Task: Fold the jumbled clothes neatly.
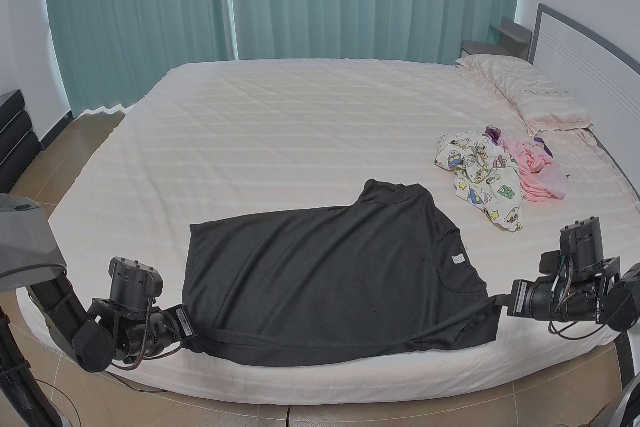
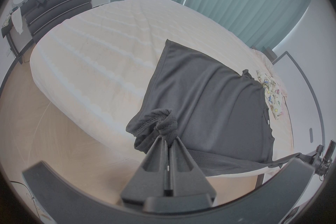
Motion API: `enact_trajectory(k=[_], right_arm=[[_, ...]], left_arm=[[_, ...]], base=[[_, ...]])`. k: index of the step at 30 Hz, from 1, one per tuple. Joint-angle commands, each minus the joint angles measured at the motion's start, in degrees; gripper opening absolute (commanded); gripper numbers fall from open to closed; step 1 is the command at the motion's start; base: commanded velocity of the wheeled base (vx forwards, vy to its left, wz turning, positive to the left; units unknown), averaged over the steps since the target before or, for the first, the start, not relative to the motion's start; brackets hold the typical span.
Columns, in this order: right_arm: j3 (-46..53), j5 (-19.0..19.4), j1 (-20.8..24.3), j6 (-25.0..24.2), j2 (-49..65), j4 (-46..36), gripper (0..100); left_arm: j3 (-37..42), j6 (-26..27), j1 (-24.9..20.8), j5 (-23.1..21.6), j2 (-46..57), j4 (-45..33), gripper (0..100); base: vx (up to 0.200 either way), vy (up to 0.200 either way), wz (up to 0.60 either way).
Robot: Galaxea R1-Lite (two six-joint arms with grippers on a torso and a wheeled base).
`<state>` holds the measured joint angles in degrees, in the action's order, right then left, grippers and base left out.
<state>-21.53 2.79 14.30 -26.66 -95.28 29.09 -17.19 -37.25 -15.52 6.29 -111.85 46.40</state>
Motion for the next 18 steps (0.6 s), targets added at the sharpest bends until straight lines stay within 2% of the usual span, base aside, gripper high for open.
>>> enact_trajectory(k=[1, 7, 15, 16, 18], right_arm=[[-4.4, -0.2, -0.1, 0.0, -2.2, -0.3, 0], [-9.5, -0.4, -0.3, -0.1, -3.4, -2.2, 0], [-11.3, -2.0, -0.1, 0.0, -2.4, -5.1, 0], [-11.2, -2.1, -0.2, 0.0, -1.3, -6.0, 0], [-11.0, -2.1, -0.2, 0.0, -0.4, -7.3, 0]], left_arm=[[-4.3, -0.8, 0.7, 0.2, 0.1, -2.6, 0], [-7.5, -1.0, 2.3, 0.4, 0.4, -6.1, 0], [-6.8, -1.0, 2.3, 2.0, 3.2, -9.0, 0], [-7.3, -0.8, 2.2, 1.9, 6.1, -14.1, 0], [-7.9, -0.7, 2.1, 1.7, 8.2, -18.1, 0]], base=[[0.000, 0.000, 0.00], [0.000, 0.000, 0.00], [0.000, 0.000, 0.00], [0.000, 0.000, 0.00], [0.000, 0.000, 0.00]])
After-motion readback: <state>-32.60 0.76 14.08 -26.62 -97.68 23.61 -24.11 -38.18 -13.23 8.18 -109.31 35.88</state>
